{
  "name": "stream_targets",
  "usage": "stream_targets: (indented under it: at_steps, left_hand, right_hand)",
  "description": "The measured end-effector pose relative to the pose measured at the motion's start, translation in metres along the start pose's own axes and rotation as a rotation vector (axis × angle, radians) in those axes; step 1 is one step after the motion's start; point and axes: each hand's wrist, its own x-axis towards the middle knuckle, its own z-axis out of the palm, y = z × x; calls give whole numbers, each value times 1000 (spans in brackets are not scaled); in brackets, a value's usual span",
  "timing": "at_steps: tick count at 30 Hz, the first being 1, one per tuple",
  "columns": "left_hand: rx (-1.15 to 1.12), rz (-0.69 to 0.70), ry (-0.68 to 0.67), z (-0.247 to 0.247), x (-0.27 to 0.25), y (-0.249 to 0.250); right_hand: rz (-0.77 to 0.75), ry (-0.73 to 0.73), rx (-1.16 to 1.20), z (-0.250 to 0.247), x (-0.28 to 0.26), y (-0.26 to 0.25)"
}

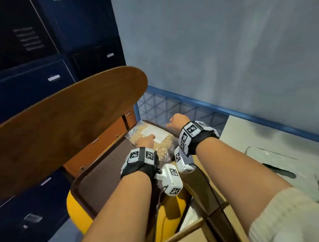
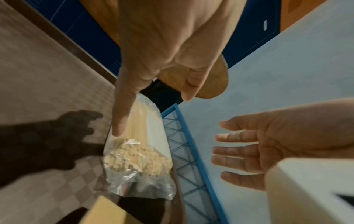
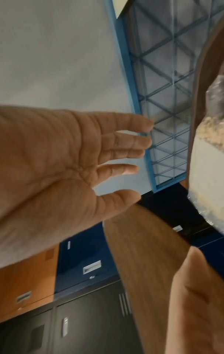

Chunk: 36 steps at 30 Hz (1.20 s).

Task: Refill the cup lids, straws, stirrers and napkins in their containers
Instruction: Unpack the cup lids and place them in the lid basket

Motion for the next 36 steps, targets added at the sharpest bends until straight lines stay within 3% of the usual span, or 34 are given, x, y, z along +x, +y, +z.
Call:
stream_targets:
  at_steps: [6,11,13,18,27,32,36]
  left_hand:
    - [113,-111,-39,10,38,-22]
    - [-5,-147,-19,15,76,-44]
    - [-38,-144,-50,12,75,-46]
    - [-92,-144,-95,5,67,-44]
    - [-198,-115,-102,-8,61,-36]
    - [-190,-10,-93,-22,30,-18]
    - [-354,53,-151,-34,-8,-9]
  right_hand:
    - [66,-207,-122,51,49,7]
    - [126,-208,-101,87,66,12]
    - [152,-203,-88,91,66,12]
    - [59,-419,-97,83,58,9]
    - [-67,-329,-155,62,21,-19]
    - [-128,-260,-111,29,-5,-35]
    - [-154,-191,-82,0,-38,-43]
